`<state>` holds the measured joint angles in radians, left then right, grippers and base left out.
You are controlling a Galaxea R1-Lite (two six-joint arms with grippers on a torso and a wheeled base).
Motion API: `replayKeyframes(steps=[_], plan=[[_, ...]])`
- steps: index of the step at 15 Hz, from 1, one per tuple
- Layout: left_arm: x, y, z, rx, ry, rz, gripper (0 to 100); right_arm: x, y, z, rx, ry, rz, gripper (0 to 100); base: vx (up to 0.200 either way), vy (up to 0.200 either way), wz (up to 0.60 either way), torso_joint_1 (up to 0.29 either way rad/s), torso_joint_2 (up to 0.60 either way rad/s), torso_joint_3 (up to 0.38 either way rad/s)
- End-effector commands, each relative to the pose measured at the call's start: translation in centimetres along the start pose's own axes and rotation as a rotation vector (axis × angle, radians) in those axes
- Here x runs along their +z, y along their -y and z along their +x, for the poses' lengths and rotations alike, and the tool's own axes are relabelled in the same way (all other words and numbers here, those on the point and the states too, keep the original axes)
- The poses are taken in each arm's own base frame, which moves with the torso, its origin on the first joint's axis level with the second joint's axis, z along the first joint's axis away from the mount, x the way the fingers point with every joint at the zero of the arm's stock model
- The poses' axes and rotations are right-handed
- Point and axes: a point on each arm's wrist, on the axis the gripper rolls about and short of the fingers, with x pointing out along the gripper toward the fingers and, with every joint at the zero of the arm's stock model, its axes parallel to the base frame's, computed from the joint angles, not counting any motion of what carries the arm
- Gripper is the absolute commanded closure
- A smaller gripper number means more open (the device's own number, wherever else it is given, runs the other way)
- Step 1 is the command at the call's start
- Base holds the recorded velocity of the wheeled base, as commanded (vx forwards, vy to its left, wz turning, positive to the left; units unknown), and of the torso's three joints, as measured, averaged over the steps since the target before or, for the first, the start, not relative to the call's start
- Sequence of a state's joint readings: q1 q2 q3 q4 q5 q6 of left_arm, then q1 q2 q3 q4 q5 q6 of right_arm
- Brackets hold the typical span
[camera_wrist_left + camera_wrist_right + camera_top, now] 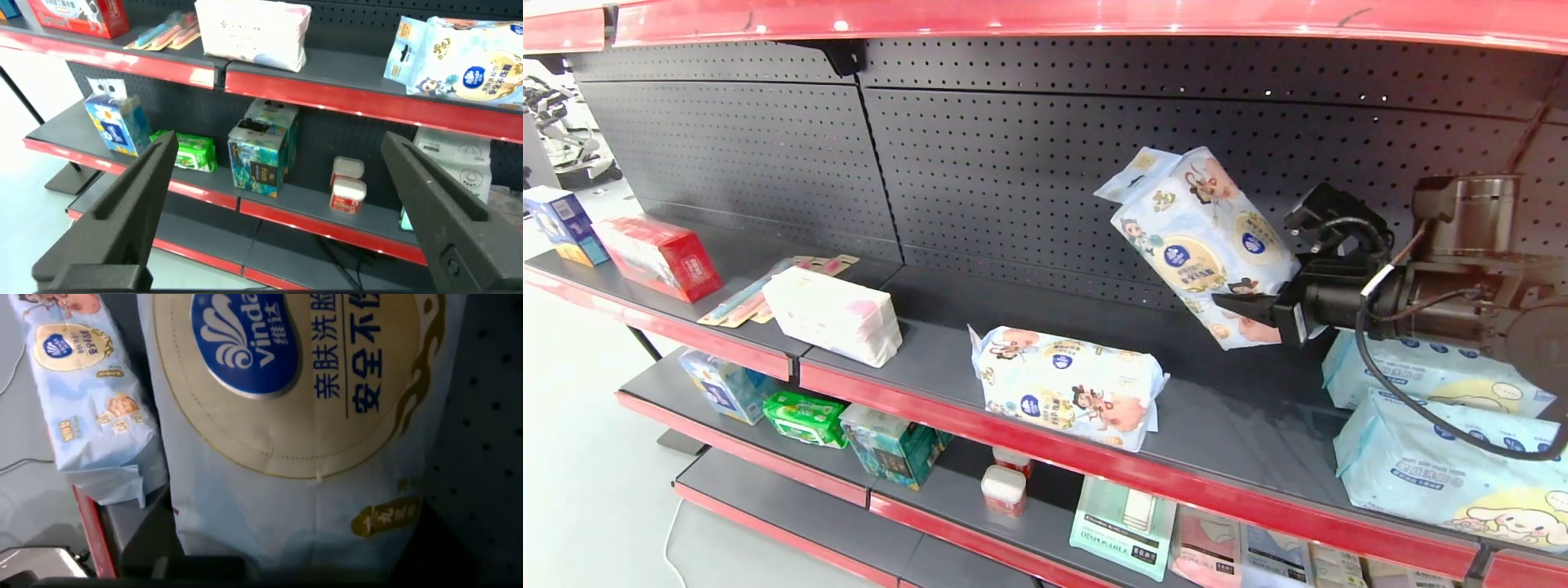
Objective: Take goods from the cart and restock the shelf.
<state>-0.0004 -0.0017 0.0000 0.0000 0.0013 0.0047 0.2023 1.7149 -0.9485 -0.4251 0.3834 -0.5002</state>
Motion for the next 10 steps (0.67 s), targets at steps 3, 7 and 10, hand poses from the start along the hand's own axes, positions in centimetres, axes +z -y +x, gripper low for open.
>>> replayKeyframes(steps=[3, 7, 10], plan=[[0.0, 0.0, 0.0, 0.001, -0.002, 0.0, 0, -1.9, 0.7, 3.6, 0.062, -0.032, 0.007, 100, 0.0, 0.0, 0.0, 0.0, 0.0, 0.0], [0.0, 0.0, 0.0, 0.001, -0.002, 0.0, 0, -3.3, 2.1, 5.0, 0.076, -0.038, 0.03, 100, 0.0, 0.0, 0.0, 0.0, 0.0, 0.0], [0.0, 0.0, 0.0, 0.001, -0.002, 0.0, 0, -4.8, 3.0, 6.3, 0.095, -0.049, 0.046, 100, 0.0, 0.0, 0.0, 0.0, 0.0, 0.0]])
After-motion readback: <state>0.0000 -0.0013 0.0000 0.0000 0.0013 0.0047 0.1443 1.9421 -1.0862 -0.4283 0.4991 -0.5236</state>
